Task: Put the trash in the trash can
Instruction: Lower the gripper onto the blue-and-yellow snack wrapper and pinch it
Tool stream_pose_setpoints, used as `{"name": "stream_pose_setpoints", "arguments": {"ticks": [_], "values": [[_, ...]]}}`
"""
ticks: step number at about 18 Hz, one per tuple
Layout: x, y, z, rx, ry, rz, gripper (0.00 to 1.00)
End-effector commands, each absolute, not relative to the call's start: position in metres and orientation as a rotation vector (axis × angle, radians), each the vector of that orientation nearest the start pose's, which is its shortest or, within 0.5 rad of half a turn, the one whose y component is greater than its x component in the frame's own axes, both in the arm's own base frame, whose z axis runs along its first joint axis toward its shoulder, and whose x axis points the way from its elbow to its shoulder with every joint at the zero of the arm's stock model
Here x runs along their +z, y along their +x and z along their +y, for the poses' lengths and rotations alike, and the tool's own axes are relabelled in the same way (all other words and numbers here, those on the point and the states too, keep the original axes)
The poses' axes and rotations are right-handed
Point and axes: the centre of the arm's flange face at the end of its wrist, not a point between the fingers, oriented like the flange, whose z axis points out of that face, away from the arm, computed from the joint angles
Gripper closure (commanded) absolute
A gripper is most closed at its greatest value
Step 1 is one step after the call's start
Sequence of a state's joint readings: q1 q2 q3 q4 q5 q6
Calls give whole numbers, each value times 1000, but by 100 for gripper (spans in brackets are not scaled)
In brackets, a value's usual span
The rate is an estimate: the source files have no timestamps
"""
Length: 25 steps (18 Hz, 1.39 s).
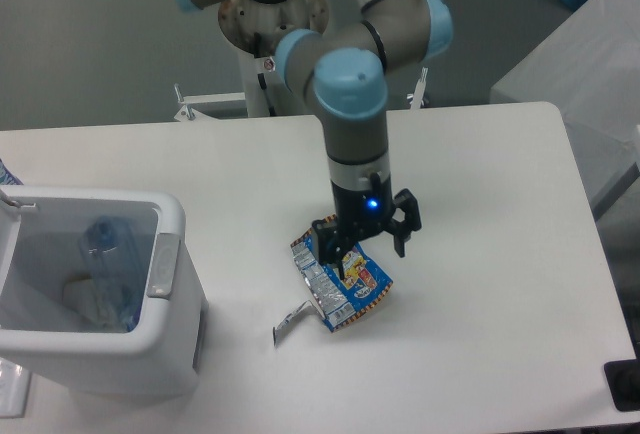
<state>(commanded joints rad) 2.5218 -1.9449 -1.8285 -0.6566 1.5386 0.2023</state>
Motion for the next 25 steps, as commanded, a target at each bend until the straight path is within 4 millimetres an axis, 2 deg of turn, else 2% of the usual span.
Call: {"name": "stream_pose_setpoints", "arguments": {"ticks": [3,8,15,18,23,25], "values": [[231,-419,450,182,-2744,-1024,1],[203,-418,451,160,-2868,-796,1],[182,-414,459,129,-2918,-694,2],[184,-412,464,130,-2916,-682,4],[178,-409,468,120,-2923,-674,45],[179,-409,468,122,-2921,-678,58]]}}
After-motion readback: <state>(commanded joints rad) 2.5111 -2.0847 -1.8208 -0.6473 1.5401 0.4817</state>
